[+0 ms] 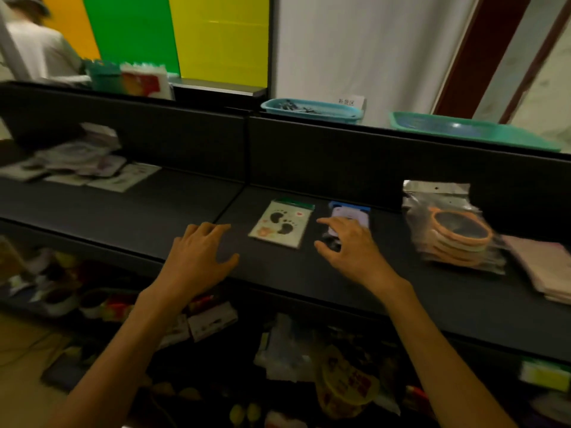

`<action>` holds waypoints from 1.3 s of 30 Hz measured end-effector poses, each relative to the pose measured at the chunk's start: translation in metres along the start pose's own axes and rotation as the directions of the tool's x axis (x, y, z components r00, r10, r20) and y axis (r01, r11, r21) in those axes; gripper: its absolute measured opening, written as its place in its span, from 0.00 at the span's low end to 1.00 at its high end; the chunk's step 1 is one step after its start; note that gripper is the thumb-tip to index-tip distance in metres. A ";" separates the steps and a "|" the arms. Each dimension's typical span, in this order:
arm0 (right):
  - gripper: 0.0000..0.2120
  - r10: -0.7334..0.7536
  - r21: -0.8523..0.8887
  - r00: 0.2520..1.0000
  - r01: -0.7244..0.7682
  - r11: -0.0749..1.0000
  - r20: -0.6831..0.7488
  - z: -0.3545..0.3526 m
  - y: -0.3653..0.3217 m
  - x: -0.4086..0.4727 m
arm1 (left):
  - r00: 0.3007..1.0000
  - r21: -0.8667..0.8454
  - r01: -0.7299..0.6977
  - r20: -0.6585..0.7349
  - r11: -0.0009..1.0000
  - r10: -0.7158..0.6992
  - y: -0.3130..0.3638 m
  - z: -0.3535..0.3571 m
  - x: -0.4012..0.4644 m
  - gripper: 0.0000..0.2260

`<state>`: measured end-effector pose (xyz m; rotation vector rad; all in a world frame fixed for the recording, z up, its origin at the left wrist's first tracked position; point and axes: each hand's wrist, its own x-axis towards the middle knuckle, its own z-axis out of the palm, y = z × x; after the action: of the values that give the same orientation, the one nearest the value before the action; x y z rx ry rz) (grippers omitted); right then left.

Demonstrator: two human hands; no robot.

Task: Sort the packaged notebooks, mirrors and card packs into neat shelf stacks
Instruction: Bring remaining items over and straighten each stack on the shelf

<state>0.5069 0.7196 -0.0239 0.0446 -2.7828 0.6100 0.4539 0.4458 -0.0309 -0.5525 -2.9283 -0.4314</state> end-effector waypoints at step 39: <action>0.27 0.004 -0.032 0.986 0.002 0.999 0.170 0.248 -0.310 0.309 | 0.994 -0.056 0.032 -0.102 0.998 -0.038 -0.455 -0.091 0.165 0.29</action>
<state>0.1712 0.3452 -0.0246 0.0921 -2.9565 0.5865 0.1376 0.0680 -0.0300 -0.4713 -2.8389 -0.5286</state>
